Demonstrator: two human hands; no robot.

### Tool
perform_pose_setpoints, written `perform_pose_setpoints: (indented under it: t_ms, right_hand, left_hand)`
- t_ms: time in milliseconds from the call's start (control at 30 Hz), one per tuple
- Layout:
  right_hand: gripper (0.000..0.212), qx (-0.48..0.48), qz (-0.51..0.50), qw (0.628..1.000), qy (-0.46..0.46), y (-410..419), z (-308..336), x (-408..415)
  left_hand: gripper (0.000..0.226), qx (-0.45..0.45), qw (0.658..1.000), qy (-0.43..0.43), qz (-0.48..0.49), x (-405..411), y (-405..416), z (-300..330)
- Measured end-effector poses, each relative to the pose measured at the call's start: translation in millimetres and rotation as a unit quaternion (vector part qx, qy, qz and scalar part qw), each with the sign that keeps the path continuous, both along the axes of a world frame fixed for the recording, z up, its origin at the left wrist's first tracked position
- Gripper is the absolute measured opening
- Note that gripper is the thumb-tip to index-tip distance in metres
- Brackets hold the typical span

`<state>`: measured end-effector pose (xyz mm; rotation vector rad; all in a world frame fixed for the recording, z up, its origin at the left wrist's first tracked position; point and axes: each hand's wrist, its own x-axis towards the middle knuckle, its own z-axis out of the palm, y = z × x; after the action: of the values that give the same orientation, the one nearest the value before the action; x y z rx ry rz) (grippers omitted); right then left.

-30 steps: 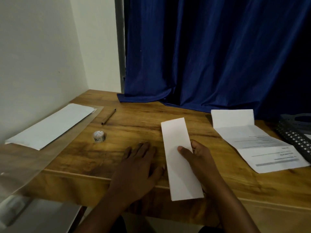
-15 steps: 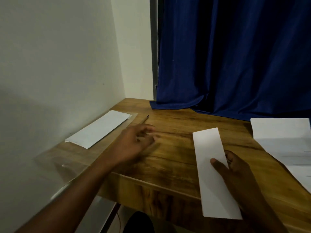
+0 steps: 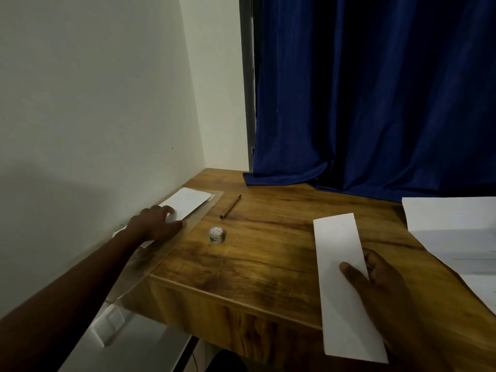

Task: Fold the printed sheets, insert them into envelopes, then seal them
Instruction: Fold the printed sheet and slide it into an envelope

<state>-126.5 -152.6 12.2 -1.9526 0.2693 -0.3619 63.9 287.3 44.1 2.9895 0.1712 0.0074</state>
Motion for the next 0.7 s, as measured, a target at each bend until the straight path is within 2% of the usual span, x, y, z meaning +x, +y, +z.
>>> perform_pose_setpoints:
  t_ms: [267, 500, 600, 700]
  right_hand:
    - [0.045, 0.002, 0.007, 1.000, 0.004, 1, 1, -1]
    - [0.057, 0.004, 0.000, 1.000, 0.002, 0, 0, 0]
    - [0.069, -0.003, 0.001, 1.000, -0.013, -1, -1, 0]
    - [0.079, -0.034, 0.005, 0.999, -0.031, 0, 2, 0]
  left_hand:
    - [0.049, 0.024, 0.998, -0.056, -0.025, 4, -1, 7]
    - [0.040, 0.003, 0.983, -0.178, -0.032, -5, 12, 37]
    - [0.035, 0.000, 0.956, -0.295, -0.002, -24, 12, 66]
    - [0.037, -0.088, 0.898, -0.431, -0.007, -50, 2, 94]
